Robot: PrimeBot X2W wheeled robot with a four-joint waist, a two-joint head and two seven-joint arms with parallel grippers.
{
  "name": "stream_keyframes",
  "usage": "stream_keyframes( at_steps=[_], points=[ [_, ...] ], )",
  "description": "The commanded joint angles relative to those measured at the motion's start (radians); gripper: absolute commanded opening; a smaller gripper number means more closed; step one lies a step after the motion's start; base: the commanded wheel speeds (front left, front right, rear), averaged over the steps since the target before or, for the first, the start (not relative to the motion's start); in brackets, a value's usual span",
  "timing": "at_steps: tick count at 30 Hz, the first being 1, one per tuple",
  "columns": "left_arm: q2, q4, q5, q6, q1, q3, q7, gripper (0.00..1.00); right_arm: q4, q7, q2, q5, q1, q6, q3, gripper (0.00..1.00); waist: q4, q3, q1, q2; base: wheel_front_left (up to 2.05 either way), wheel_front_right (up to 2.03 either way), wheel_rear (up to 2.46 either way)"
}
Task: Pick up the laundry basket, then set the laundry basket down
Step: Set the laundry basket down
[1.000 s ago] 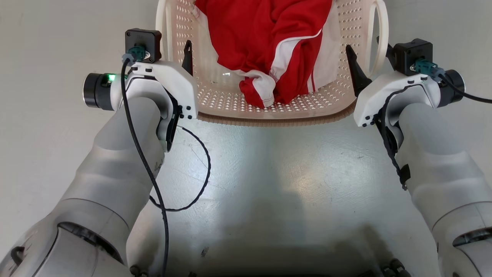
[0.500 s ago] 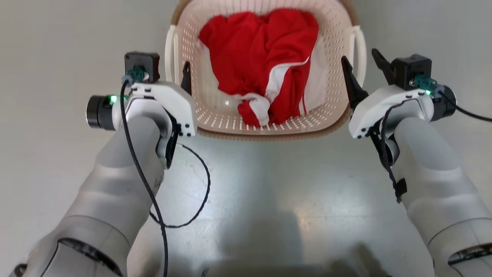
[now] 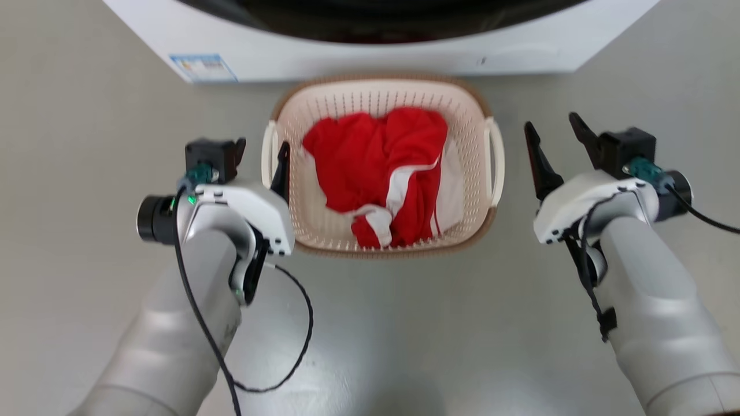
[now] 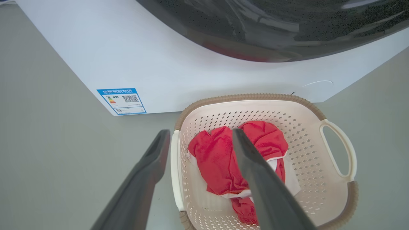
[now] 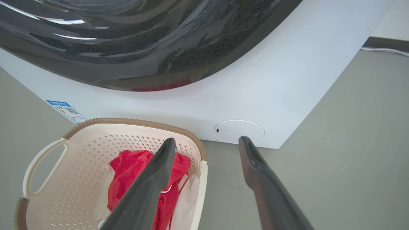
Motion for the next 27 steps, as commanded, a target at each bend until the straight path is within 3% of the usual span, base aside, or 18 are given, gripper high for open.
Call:
stream_keyframes(
  at_steps=[1, 7, 15, 27],
  points=[
    [0.033, -0.041, 0.027, -0.004, 0.045, 0.041, -0.006, 1.0, -0.036, -0.01, 0.007, -0.015, 0.052, 0.005, 0.004, 1.0, -0.001, -0.077, 0.0, 0.0, 0.0, 0.0, 0.0],
    [0.046, -0.113, 0.073, -0.009, 0.142, 0.105, -0.006, 1.0, -0.087, -0.01, -0.01, -0.03, 0.121, 0.005, -0.007, 1.0, -0.003, -0.171, 0.0, 0.0, 0.0, 0.0, 0.0],
    [0.06, -0.268, 0.135, -0.009, 0.334, 0.273, -0.006, 1.0, -0.208, -0.01, -0.029, -0.029, 0.244, 0.005, -0.018, 1.0, -0.02, -0.321, 0.0, 0.0, 0.0, 0.0, 0.0],
    [0.055, -0.451, 0.221, -0.024, 0.574, 0.444, -0.006, 1.0, -0.392, -0.01, -0.046, -0.008, 0.447, 0.005, -0.037, 1.0, -0.029, -0.465, 0.0, 0.0, 0.0, 0.0, 0.0]
  ],
)
